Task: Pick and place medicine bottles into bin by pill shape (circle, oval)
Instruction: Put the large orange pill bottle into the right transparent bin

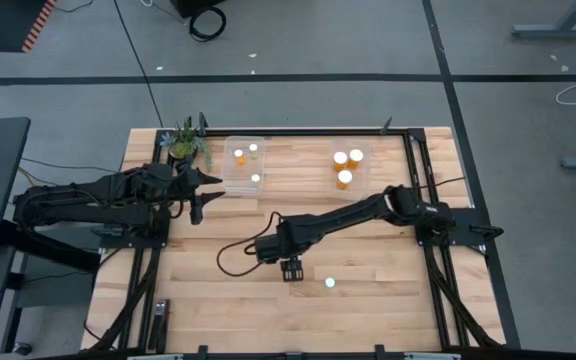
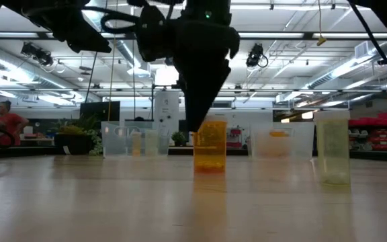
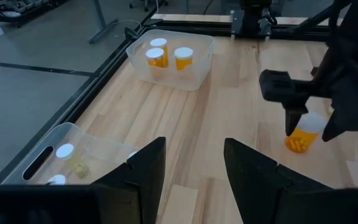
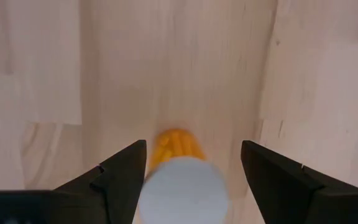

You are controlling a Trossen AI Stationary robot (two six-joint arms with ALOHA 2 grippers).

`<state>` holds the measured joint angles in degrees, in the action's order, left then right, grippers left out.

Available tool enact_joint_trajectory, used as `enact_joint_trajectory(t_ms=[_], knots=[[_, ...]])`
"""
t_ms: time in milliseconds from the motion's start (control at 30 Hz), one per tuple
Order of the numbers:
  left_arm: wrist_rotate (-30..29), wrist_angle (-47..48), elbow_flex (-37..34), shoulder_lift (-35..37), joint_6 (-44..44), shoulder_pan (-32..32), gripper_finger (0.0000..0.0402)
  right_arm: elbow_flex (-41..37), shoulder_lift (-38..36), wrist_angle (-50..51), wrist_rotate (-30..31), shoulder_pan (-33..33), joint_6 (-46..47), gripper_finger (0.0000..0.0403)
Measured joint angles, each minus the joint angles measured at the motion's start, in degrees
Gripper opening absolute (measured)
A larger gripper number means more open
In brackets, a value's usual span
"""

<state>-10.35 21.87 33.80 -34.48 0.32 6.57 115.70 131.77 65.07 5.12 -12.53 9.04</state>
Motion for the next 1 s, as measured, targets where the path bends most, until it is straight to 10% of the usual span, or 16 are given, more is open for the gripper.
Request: enact_joint_trajectory(t_ms=[1000], knots=[[0.00, 0.27, 0.00, 0.00, 0.00, 0.01, 0.0172, -5.31, 0.03, 2.12, -1.58, 1.04, 0.62, 0.0204]])
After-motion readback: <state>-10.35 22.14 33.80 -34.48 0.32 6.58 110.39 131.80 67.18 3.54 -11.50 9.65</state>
